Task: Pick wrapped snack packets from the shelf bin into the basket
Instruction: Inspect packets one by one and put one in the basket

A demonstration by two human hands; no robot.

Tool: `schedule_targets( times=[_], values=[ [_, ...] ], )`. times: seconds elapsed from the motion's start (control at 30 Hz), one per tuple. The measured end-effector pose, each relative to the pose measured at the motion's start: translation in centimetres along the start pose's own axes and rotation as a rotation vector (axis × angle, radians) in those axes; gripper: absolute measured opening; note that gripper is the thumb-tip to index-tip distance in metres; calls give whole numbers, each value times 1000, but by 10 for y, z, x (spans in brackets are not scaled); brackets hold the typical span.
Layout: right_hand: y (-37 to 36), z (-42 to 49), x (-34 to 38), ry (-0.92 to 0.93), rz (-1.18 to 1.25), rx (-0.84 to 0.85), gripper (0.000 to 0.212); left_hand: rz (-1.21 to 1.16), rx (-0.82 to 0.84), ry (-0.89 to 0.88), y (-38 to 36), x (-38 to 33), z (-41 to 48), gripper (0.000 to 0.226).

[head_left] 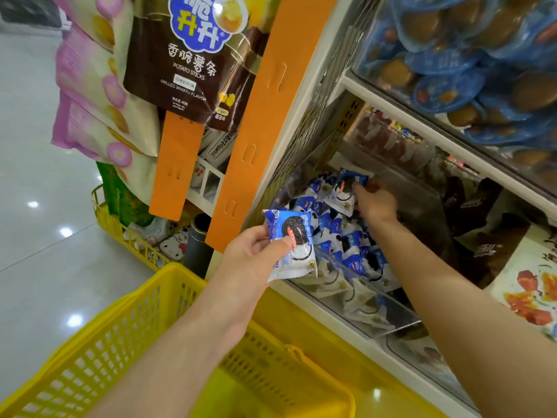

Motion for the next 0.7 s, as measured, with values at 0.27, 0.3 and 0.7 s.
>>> schedule_targets(
  times=[0.27, 0.3, 0.7],
  values=[
    [-23, 6, -4, 112, -266, 208, 24, 4, -15, 8, 1, -1, 8, 21],
    [-26, 7, -9, 84, -305, 266, 25, 3, -12, 11, -1, -1, 9, 21],
    [-76, 23, -2, 117, -319, 418, 42, 32, -33, 15, -3, -2, 17, 25]
  ],
)
Point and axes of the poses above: each hand's wrist, its own z-axis towards the middle knuckle, its own y-axis out of the back of the hand, x = y × z, the point moved 9 cm from there along z, towards the middle knuckle, and after that the axes turned 15 degrees about -x, right-handed, at the moved point
